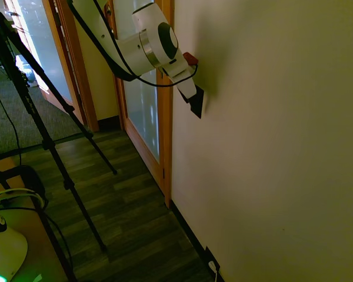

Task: Turn on the light

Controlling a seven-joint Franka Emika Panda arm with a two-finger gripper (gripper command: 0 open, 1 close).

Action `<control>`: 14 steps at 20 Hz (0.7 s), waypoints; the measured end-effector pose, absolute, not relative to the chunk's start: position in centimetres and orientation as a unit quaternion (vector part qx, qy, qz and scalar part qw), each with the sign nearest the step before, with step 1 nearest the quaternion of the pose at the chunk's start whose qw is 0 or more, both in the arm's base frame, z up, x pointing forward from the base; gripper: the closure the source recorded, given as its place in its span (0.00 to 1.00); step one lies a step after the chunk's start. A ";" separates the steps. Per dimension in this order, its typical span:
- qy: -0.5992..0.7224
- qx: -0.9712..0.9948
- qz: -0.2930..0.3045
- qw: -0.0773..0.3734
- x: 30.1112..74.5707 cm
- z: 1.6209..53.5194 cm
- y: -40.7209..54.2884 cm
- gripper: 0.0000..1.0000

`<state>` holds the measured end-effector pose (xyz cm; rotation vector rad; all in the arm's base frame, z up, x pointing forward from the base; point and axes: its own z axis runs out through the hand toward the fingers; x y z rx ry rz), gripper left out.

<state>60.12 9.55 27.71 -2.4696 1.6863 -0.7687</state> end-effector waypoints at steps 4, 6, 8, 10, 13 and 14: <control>0.546 -0.800 -0.248 0.026 60.2 27.5 9.6 1.00; 0.546 -0.799 -0.250 0.028 60.5 27.7 9.6 1.00; 0.546 -0.799 -0.251 0.028 60.7 27.6 9.7 1.00; 0.544 -0.800 -0.251 0.028 60.8 27.6 9.9 1.00; 0.545 -0.799 -0.251 0.029 61.0 27.4 10.3 1.00; 0.546 -0.799 -0.251 0.029 61.1 27.4 10.3 1.00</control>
